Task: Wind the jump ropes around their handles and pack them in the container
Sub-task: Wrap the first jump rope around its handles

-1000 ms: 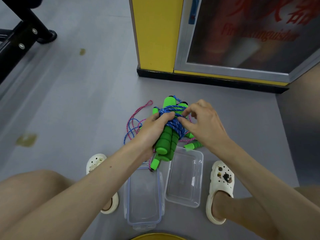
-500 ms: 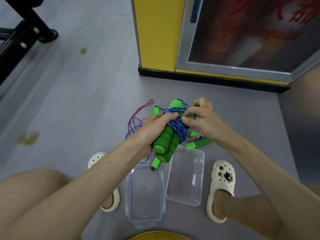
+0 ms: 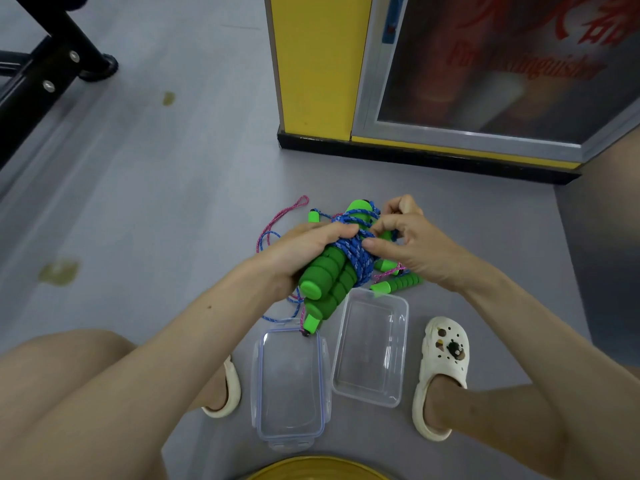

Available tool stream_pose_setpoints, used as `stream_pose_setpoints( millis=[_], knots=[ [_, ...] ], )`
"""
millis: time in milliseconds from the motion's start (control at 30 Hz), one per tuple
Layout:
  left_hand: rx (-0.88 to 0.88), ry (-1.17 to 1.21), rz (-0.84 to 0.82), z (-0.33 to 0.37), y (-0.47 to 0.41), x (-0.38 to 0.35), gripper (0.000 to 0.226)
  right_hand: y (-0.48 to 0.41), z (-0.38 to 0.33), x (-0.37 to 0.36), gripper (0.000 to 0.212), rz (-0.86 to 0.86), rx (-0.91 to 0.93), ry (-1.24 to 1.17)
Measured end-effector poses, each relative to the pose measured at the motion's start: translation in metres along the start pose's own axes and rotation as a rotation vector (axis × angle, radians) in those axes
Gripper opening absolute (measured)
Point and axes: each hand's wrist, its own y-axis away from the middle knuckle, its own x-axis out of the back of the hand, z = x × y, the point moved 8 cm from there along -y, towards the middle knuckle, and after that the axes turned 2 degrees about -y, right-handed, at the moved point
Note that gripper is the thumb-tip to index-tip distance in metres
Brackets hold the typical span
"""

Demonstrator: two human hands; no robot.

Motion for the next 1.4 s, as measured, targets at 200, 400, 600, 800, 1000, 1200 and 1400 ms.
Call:
stream_pose_setpoints(
  millis=[200,400,600,800,1000,1200,1400],
  knots=[
    [-0.035,0.029,0.043,0.006,-0.001,0.003,0.021,0.001,-0.014,0.006,0.016,0.243,0.262,0.232],
    [-0.079,0.16,0.083,0.007,0.0,-0.001,0.017,0.004,-0.028,0.008,0.023,0.348,0.37,0.286],
    [-0.207,0.169,0.228,0.012,-0.001,0.003,0.024,0.011,-0.027,0.017,0.023,0.53,0.099,0.552],
    [-0.355,0.039,0.332,0.017,0.004,-0.003,0.025,0.006,-0.022,0.009,0.03,0.479,-0.018,0.524],
    [-0.462,-0.015,0.359,0.02,0.005,-0.01,0.029,0.006,-0.024,0.011,0.027,0.607,0.015,0.512],
    [-0.504,-0.003,0.333,0.03,0.006,-0.005,0.022,0.016,-0.05,0.014,0.032,0.723,0.398,0.707],
    [-0.442,0.088,0.336,0.023,0.006,0.001,0.011,0.028,-0.047,0.007,0.033,0.702,0.523,0.665]
  ],
)
